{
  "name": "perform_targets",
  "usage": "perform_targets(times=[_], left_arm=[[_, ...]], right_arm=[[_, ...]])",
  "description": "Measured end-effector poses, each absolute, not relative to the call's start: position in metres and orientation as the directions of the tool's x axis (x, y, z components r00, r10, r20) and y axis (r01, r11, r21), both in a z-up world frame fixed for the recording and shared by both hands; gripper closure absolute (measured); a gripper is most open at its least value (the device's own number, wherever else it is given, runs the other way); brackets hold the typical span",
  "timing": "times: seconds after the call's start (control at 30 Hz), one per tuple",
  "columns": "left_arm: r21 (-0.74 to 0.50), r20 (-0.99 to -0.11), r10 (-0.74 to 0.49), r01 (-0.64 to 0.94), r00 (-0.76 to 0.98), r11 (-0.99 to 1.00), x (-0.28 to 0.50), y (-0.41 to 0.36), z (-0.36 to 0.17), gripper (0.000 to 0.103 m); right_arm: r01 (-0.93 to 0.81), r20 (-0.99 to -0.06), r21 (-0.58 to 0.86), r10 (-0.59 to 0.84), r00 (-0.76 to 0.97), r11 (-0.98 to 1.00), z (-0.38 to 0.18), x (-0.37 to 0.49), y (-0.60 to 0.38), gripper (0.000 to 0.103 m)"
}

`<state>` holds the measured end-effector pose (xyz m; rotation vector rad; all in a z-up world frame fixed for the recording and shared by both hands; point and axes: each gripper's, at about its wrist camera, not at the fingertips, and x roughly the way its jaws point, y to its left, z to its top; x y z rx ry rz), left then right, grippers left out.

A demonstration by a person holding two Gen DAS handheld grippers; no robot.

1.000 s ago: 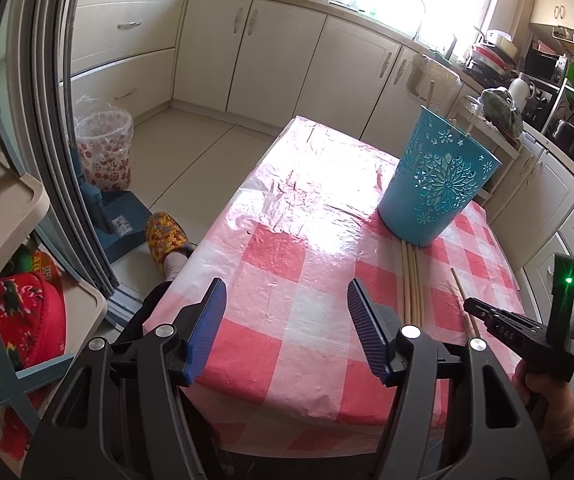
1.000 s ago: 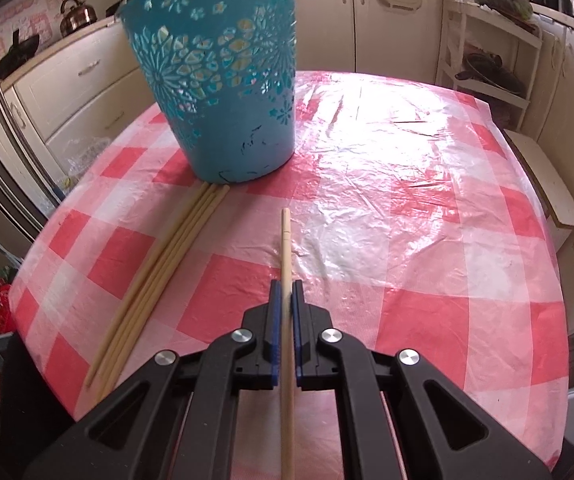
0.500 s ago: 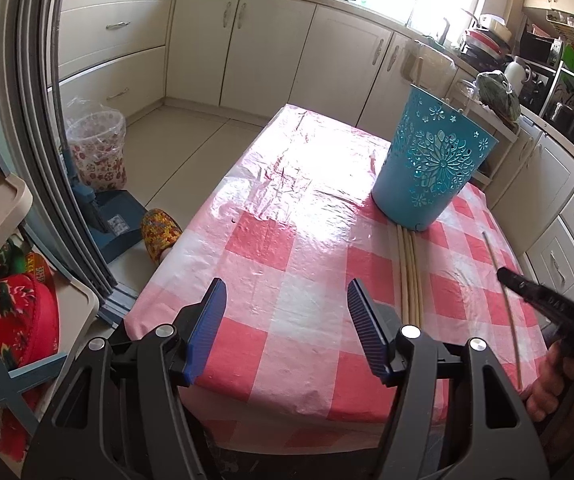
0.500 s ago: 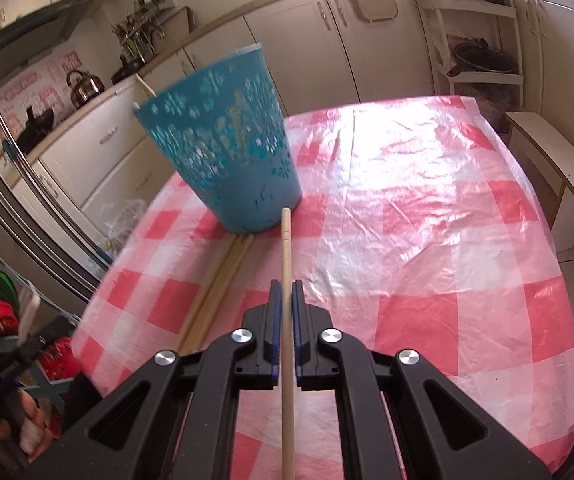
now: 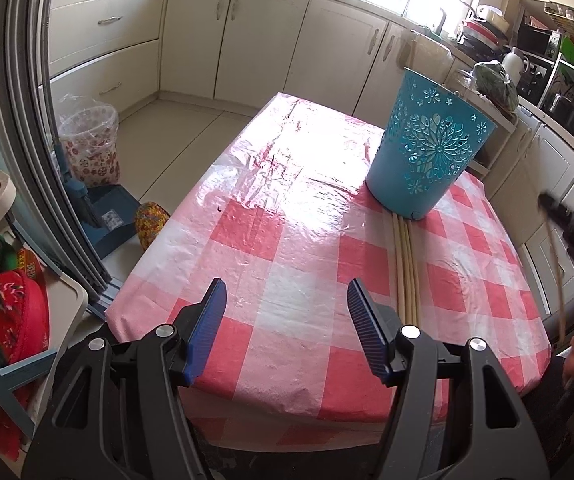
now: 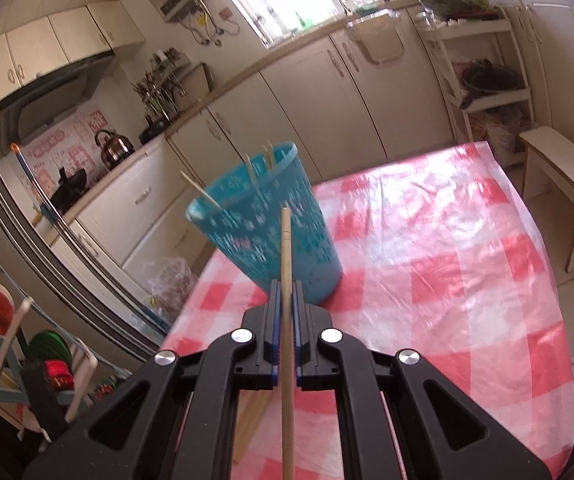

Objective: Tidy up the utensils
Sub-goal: 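Raise the right gripper's stick over the teal cup and open to drop it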

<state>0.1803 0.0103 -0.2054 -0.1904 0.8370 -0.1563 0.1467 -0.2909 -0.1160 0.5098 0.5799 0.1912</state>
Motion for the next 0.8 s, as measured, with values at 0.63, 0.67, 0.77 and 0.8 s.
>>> perform_targets(times=[0.63, 0.67, 0.77, 0.8], left_arm=[[-0.295, -0.718, -0.245, 0.035, 0.651, 0.955, 0.19, 0.026, -0.202, 0.043], [-0.3, -0.72, -0.248, 0.031, 0.648, 0.954, 0.191, 0.027, -0.203, 0.043], [-0.308, -0.723, -0.249, 0.023, 0.644, 0.951, 0.195, 0.029, -0.205, 0.043], [-0.31, -0.724, -0.25, 0.021, 0.643, 0.951, 0.196, 0.029, -0.206, 0.043]], right_arm=[[-0.054, -0.171, 0.49, 0.157, 0.973, 0.87, -0.014, 0.28, -0.27, 0.097], [-0.037, -0.184, 0.487, 0.144, 0.972, 0.873, -0.018, 0.286, -0.271, 0.097], [-0.002, -0.219, 0.467, 0.117, 0.969, 0.884, -0.028, 0.297, -0.271, 0.097], [0.006, -0.226, 0.458, 0.111, 0.968, 0.889, -0.03, 0.298, -0.27, 0.097]])
